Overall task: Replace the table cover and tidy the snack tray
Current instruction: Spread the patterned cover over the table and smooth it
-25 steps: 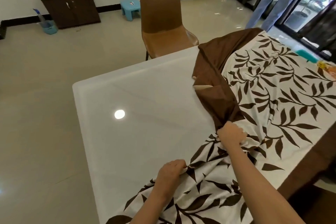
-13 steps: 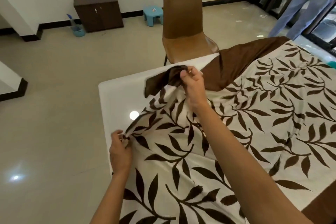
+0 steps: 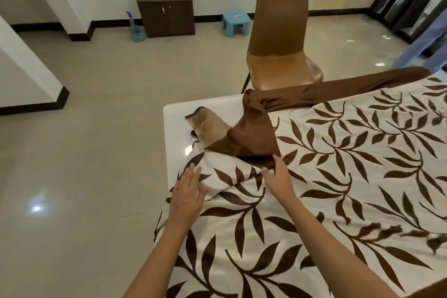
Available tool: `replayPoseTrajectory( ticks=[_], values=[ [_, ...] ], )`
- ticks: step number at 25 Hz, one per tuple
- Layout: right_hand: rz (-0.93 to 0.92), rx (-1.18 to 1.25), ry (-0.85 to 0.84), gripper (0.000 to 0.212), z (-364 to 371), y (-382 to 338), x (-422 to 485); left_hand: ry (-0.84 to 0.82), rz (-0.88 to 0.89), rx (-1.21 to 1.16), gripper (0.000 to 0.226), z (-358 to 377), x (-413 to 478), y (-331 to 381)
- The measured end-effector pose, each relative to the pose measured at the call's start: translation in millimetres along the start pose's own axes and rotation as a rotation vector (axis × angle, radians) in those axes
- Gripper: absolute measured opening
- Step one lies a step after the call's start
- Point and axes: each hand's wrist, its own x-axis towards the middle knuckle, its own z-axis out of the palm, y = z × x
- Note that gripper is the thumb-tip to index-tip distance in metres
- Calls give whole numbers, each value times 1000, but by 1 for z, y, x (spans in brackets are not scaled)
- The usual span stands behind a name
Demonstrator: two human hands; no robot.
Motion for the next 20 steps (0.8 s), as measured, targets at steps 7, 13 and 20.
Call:
replayPoseTrajectory(
  ticks=[7, 13, 20],
  values=[
    [-284, -172, -128, 76, 20, 10, -7, -286, -144, 301, 71, 15, 55, -36],
    [-148, -558, -99, 87, 16, 57, -13, -240, -833, -80, 84, -22, 79, -99],
    [-156, -680, -1, 85, 30, 60, -13, -133, -100, 195, 79, 9, 71, -56]
  ],
)
